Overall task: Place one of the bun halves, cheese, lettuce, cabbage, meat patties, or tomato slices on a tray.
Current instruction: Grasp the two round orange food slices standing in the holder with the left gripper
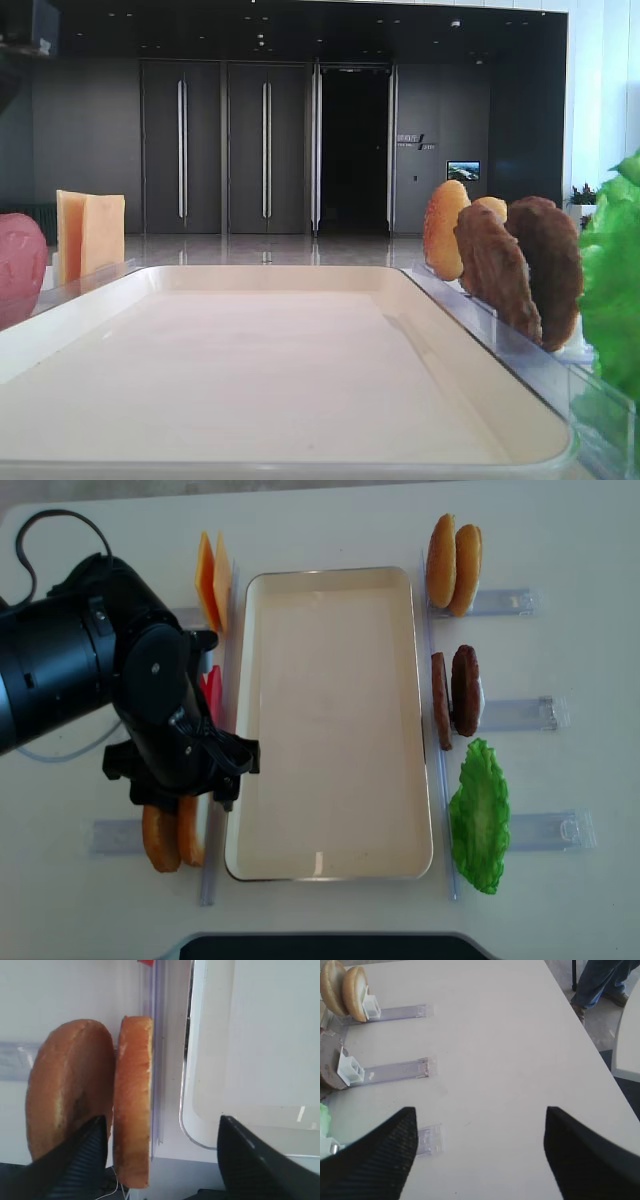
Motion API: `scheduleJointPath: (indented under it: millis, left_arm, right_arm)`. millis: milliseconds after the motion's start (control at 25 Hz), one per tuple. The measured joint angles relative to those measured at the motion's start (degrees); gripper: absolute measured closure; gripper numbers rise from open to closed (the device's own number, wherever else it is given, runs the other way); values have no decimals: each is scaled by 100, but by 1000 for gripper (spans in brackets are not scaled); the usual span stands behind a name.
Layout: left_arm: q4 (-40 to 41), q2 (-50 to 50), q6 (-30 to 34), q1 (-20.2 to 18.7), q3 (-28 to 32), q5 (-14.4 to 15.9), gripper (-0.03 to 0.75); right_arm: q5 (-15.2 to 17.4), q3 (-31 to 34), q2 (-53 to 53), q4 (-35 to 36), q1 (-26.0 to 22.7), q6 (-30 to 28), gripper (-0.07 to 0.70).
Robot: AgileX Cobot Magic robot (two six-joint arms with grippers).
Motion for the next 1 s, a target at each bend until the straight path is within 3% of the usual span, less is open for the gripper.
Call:
scheduleJointPath:
  millis: [360, 680, 840, 1000]
  left_arm:
    - [0, 65, 0, 0, 0, 87, 217]
    - [47, 65, 0, 0, 0, 221, 288]
    - [53, 65, 43, 0, 0, 293, 360]
    - [188, 65, 103, 0, 0, 530, 482]
  right_arm:
    - [0, 0, 0, 0, 0, 0, 101]
    - [0, 0, 0, 0, 0, 0, 101]
    - [0, 0, 0, 0, 0, 0, 101]
    - [0, 0, 0, 0, 0, 0, 101]
